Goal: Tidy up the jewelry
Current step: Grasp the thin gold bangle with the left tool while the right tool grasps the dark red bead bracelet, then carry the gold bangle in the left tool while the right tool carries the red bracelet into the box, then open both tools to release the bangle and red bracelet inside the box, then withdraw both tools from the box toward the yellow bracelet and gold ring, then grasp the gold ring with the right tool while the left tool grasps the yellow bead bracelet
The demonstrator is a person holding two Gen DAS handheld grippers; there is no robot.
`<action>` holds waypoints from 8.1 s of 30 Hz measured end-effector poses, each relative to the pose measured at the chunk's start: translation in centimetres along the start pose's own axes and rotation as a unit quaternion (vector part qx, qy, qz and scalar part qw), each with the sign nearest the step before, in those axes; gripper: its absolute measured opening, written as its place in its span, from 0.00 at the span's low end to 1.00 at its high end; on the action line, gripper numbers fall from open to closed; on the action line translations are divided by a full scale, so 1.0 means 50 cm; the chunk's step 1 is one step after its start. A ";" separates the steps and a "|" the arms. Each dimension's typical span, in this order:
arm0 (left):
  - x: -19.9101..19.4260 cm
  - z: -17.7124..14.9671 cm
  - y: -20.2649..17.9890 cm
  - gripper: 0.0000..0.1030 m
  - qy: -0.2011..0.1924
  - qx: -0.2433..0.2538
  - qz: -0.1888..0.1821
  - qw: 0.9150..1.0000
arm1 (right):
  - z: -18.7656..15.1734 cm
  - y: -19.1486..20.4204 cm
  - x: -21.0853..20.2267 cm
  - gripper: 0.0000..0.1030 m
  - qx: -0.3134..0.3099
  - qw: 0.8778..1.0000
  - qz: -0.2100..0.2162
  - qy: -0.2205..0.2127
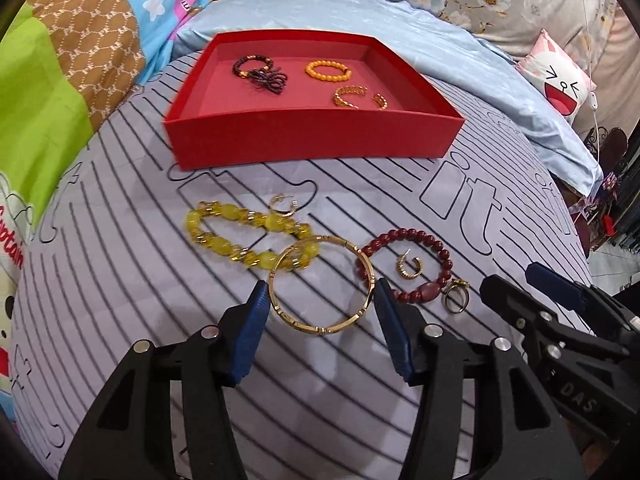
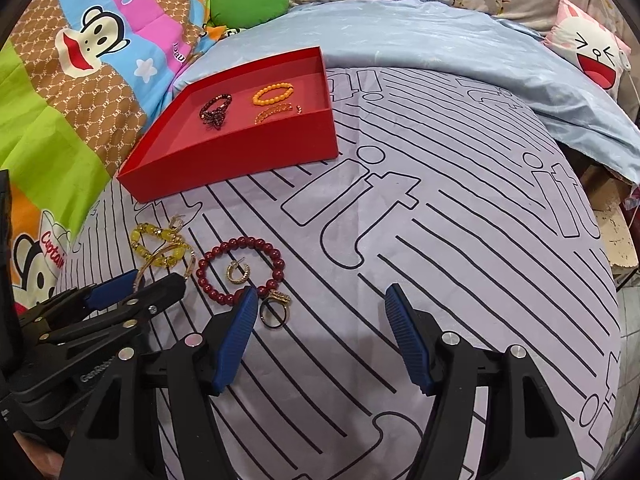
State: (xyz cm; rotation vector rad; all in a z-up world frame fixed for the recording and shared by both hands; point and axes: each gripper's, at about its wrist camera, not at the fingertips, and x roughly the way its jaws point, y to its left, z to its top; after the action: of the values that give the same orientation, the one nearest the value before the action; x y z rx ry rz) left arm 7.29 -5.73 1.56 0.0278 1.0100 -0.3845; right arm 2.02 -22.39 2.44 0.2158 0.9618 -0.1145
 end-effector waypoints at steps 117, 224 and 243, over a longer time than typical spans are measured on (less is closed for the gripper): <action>0.099 0.267 0.115 0.65 -0.058 -0.003 0.010 0.998 | 0.283 0.074 0.144 0.35 -0.012 0.999 0.043 -0.028; 0.055 0.060 0.119 0.46 -0.009 -0.041 0.070 0.997 | -0.031 0.085 0.047 0.32 -0.053 0.998 0.014 0.011; 0.059 0.066 0.107 0.09 -0.007 -0.029 0.030 0.999 | -0.021 0.082 0.055 0.12 -0.049 0.999 0.009 0.004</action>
State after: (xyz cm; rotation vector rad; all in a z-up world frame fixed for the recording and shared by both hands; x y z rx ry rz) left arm 13.13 -2.30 0.04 0.0043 1.0031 -0.2997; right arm 3.56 -18.18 0.13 0.1338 0.9708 -0.0495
